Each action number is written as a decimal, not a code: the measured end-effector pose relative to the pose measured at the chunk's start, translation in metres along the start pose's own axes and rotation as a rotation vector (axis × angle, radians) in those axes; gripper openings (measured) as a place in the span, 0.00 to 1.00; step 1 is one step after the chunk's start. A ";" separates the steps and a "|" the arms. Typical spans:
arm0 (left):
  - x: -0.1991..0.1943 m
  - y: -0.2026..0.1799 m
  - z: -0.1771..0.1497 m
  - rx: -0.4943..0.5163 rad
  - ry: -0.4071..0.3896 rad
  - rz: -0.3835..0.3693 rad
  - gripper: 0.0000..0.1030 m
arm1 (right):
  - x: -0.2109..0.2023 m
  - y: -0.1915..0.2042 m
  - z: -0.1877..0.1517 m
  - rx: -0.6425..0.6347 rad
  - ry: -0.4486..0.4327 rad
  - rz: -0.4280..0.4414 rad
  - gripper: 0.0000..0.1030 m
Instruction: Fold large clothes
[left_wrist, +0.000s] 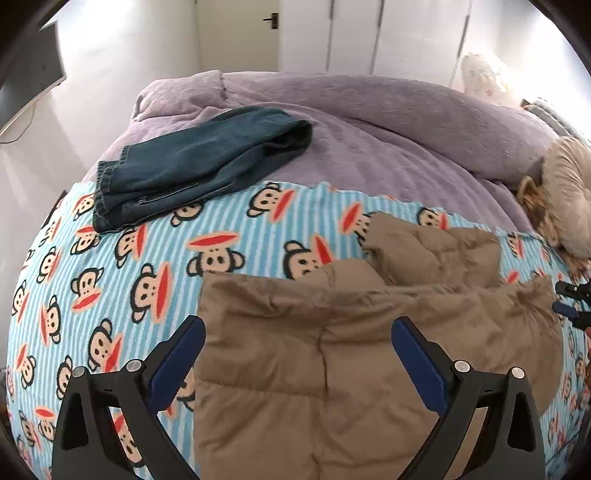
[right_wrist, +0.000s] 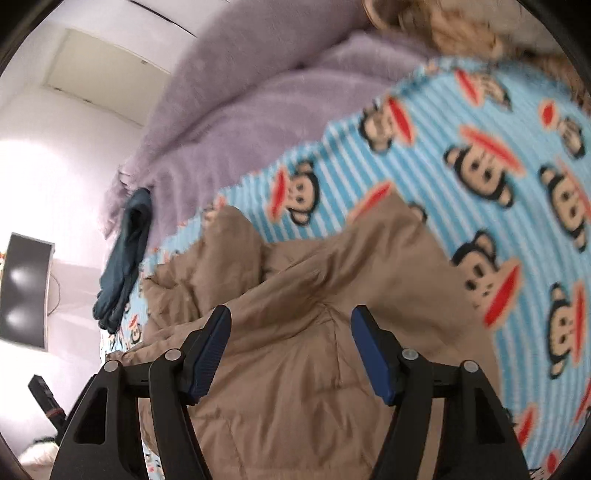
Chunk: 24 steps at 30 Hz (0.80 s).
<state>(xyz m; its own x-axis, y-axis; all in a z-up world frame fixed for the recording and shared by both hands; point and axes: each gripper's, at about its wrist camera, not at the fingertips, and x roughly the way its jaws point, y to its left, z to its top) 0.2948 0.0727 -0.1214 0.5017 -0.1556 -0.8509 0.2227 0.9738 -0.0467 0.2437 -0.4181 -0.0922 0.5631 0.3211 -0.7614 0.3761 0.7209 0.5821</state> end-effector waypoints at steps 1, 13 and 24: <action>0.001 -0.001 -0.002 0.010 0.007 0.004 0.78 | -0.003 0.003 -0.004 -0.022 0.004 0.008 0.65; 0.092 0.002 -0.024 0.019 0.081 0.134 0.46 | 0.040 -0.024 -0.027 -0.193 0.041 -0.230 0.12; 0.139 0.001 -0.008 -0.007 0.064 0.096 0.47 | 0.087 -0.061 0.021 -0.071 -0.045 -0.284 0.12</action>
<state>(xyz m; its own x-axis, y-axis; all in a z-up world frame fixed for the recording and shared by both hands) 0.3580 0.0531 -0.2437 0.4658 -0.0504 -0.8835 0.1698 0.9849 0.0333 0.2850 -0.4469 -0.1880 0.4754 0.0739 -0.8766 0.4718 0.8196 0.3249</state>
